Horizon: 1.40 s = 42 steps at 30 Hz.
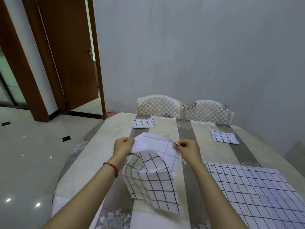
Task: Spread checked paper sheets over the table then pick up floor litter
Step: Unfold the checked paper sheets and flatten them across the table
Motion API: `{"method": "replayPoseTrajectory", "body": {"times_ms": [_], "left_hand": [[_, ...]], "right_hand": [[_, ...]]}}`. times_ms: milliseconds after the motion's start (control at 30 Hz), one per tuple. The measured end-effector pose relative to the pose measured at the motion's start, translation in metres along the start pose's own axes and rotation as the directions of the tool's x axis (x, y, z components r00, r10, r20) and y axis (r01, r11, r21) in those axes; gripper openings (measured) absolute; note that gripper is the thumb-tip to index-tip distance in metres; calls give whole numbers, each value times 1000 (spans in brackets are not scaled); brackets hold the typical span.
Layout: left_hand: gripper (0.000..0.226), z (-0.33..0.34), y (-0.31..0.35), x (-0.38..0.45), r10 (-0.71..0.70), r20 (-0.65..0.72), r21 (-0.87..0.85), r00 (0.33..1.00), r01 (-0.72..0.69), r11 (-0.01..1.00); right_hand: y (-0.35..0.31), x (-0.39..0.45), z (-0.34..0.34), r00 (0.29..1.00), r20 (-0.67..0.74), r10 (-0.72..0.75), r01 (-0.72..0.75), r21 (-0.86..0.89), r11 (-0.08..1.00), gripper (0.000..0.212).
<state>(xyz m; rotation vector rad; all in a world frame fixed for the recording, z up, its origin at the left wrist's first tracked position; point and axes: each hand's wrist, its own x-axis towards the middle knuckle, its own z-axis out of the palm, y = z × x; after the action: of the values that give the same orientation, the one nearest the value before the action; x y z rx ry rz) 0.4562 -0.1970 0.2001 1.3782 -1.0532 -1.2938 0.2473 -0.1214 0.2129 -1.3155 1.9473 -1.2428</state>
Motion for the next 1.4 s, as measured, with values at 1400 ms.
{"method": "replayPoseTrajectory", "body": {"times_ms": [1400], "left_hand": [[12,-142,-184,-9,208,276,726,938,-346,595]], "right_hand": [[213,-100,-3,857,-173,485,-474,101,875,35]]}}
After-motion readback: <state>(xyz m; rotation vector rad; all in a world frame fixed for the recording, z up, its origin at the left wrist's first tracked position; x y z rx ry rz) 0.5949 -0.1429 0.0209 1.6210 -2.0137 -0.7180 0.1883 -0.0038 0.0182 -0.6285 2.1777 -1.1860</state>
